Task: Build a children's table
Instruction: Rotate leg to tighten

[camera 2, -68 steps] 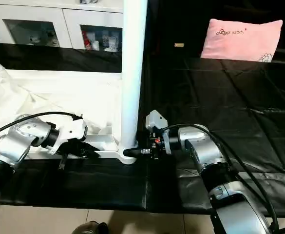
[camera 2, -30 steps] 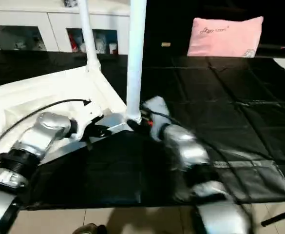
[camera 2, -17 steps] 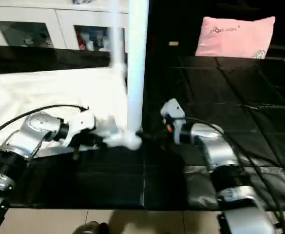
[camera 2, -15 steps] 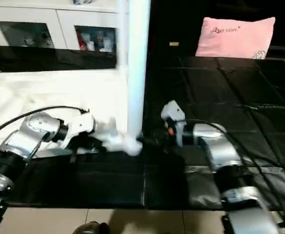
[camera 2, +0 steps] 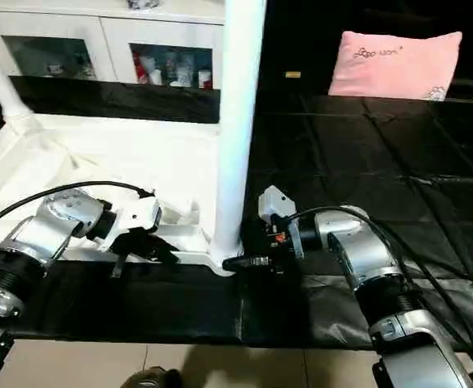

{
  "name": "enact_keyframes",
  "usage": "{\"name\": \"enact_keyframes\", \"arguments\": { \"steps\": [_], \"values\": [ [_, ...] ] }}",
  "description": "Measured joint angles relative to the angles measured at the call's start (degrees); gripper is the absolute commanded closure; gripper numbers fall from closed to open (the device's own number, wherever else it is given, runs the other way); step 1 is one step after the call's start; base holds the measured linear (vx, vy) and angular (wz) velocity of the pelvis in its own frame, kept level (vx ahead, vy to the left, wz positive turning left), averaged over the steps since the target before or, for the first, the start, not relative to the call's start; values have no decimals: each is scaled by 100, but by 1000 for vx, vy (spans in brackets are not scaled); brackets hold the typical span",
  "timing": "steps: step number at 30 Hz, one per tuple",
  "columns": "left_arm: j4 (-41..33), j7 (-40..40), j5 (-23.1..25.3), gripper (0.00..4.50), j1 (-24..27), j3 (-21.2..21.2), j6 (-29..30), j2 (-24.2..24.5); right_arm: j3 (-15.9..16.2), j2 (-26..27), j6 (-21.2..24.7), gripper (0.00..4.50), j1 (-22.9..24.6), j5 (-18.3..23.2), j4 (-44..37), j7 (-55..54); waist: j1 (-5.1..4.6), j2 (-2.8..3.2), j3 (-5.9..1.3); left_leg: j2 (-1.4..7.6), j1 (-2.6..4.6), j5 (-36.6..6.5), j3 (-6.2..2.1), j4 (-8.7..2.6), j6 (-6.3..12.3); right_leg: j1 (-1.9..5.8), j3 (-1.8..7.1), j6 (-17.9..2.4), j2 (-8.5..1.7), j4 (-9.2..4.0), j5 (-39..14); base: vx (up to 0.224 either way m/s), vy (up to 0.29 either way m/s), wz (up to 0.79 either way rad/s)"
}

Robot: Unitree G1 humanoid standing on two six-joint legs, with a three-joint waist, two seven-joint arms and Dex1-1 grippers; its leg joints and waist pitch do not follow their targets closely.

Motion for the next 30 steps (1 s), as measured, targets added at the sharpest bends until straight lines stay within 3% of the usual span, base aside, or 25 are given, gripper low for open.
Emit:
{"name": "enact_keyframes", "arguments": {
  "steps": [10,16,21,24,30],
  "values": [
    [6,-153,12,450,0,-29,-51,-1,-5,-15,143,177,-6,16,19,143,0,0,0,0,0,0,1,0,0,1,0,0,-1,1,0,0,0,0],
    [48,-162,26,450,-2,-29,-81,-10,-10,-16,296,191,4,71,6,180,4,1,0,0,8,0,1,0,0,9,0,0,-1,1,0,0,0,0],
    [190,5,62,450,-119,-14,269,-146,-119,67,432,194,131,68,-96,-98,8,10,-4,-1,20,0,2,0,0,17,3,-3,-2,5,2,0,0,0],
    [316,523,99,450,-183,144,682,-303,-343,389,405,204,100,-20,-69,-904,-80,15,-4,0,33,0,1,-2,-1,7,5,0,-3,8,0,0,0,0],
    [448,1717,135,450,-323,452,1546,-664,-834,1215,420,236,-204,-234,494,-2950,-362,17,0,-7,33,0,-17,3,-2,-39,3,33,-7,-25,-20,0,0,0]
  ]
}}
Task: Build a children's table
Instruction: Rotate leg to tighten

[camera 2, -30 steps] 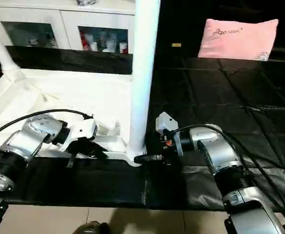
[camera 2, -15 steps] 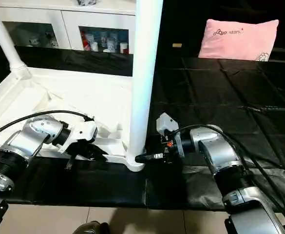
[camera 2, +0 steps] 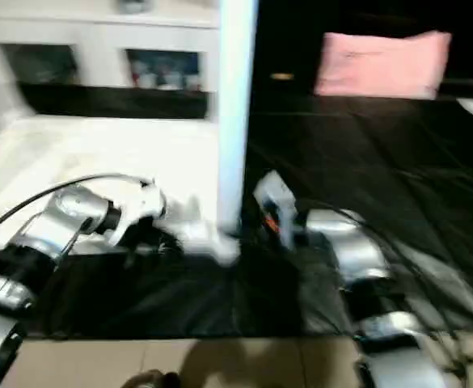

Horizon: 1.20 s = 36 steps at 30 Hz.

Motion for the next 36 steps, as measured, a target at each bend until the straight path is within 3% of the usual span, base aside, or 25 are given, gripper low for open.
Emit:
{"name": "enact_keyframes", "arguments": {
  "steps": [3,6,12,15,18,19,26,28,32,36],
  "values": [
    [0,678,56,450,-60,155,435,-249,-235,478,34,242,-188,-90,289,-1137,-106,0,0,-1,3,0,-4,0,0,-21,0,0,-1,-7,0,0,0,0],
    [-9,1186,83,450,-74,296,675,-510,-320,714,11,243,-323,-209,451,-1920,-112,0,0,-2,3,0,-11,-1,0,-41,-2,0,-1,-21,0,0,0,0],
    [-14,1473,79,450,-99,328,794,-663,-423,839,-18,243,-369,-298,510,-2288,-109,1,0,-2,4,0,-9,-6,0,-36,1,-14,4,-64,9,0,0,0],
    [-57,1489,83,450,-99,324,850,-675,-533,869,-11,176,-362,-263,517,-2265,-108,2,1,-3,0,0,-7,-7,0,-36,2,-36,5,-90,22,0,0,0],
    [-69,1479,94,450,-98,308,836,-640,-614,885,-12,170,-332,-62,501,-2134,-107,4,2,-7,0,0,-1,-7,0,-41,11,-39,5,-94,24,0,0,0],
    [-69,1445,120,450,-98,270,749,-594,-618,796,-19,137,-291,1,481,-1982,-95,4,2,-7,-1,0,-1,-7,0,-40,11,-39,5,-95,24,0,0,0],
    [-67,869,133,450,-59,154,191,-269,-494,259,-184,88,7,29,416,-857,-80,5,5,-6,-12,0,4,-8,0,-56,12,-81,3,-90,167,0,0,0],
    [-63,654,129,450,-55,85,8,-145,-412,56,-185,55,16,31,363,-554,-42,5,5,-4,-13,-1,5,-10,-2,-57,11,-58,3,-87,216,0,0,0],
    [-58,17,87,450,23,-8,-509,242,-325,-437,-444,36,130,56,54,120,59,8,7,10,-13,-14,5,-26,-24,-63,-2,-32,10,-85,204,0,0,0],
    [-59,-462,79,450,38,-87,-850,452,-294,-521,-478,4,185,205,-66,666,124,9,7,16,-16,-16,8,-25,-29,-62,-11,-27,10,-84,191,0,0,0]
  ]
}}
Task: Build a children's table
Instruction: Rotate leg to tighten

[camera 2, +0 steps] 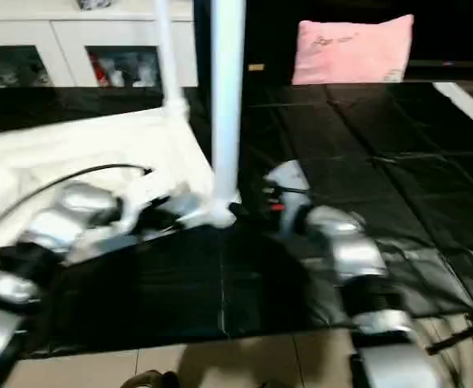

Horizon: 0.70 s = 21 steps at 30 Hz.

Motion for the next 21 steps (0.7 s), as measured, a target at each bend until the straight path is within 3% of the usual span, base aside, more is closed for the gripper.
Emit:
{"name": "enact_keyframes", "arguments": {
  "steps": [5,21],
  "values": [
    [-1,-618,-58,450,12,-121,-267,194,238,-272,103,4,50,156,-360,881,98,0,0,-1,-1,-1,8,5,-1,1,4,-4,-3,0,-2,0,0,0],
    [-156,-1455,-132,450,114,-289,-489,335,1119,-364,-119,4,50,-90,-355,1960,143,-1,0,-2,3,-1,8,6,-2,11,6,-9,-8,12,1,0,0,0]
  ]
}}
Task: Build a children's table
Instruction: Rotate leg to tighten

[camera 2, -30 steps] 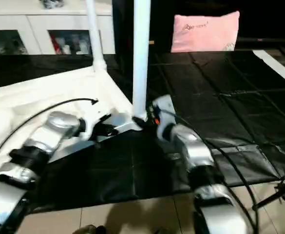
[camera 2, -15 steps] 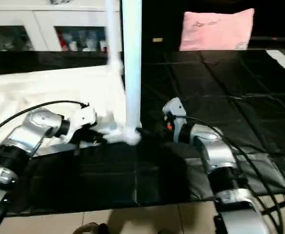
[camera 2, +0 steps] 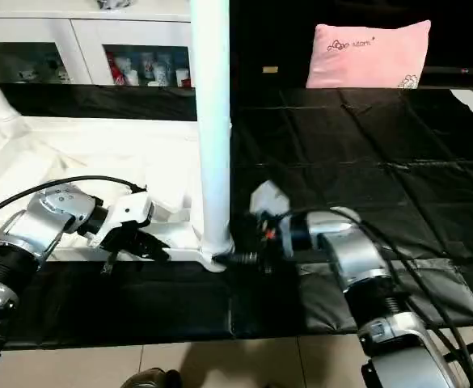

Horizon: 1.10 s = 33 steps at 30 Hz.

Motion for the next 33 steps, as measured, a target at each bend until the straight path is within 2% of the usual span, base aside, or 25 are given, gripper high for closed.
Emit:
{"name": "enact_keyframes", "arguments": {
  "steps": [3,5,13,16,17,29,33],
  "values": [
    [-11,-23,1,450,2,-1,-5,0,12,0,-40,39,-27,-32,71,20,1,0,0,0,0,0,0,0,0,1,0,0,0,0,0,0,0,0],
    [-18,-44,1,450,2,-2,-5,1,12,2,-51,42,-30,-47,81,58,4,0,0,0,0,0,0,0,0,1,0,0,0,0,0,0,0,0],
    [-181,-174,2,450,38,-89,-6,2,21,47,-106,126,-56,-64,225,167,43,0,0,0,0,0,0,2,0,2,-1,0,0,-1,0,0,0,0],
    [-182,-187,5,450,38,-98,-13,-1,44,46,-106,136,-56,-63,226,252,35,0,0,0,0,0,0,5,0,3,0,-1,0,0,0,0,0,0],
    [-182,-187,5,450,38,-98,-15,-1,44,46,-106,162,-56,-63,226,253,34,0,0,0,0,0,0,5,0,3,0,-1,0,1,0,0,0,0],
    [-185,-211,13,450,53,-110,2,-15,34,50,-98,178,49,-57,128,264,39,1,0,0,1,0,0,7,0,6,-1,-1,0,2,0,0,0,0],
    [-47,412,49,450,14,57,445,-235,-230,301,-30,178,213,-117,111,-553,11,4,-1,0,17,0,0,8,0,14,1,-16,-1,4,10,0,0,0]
  ]
}}
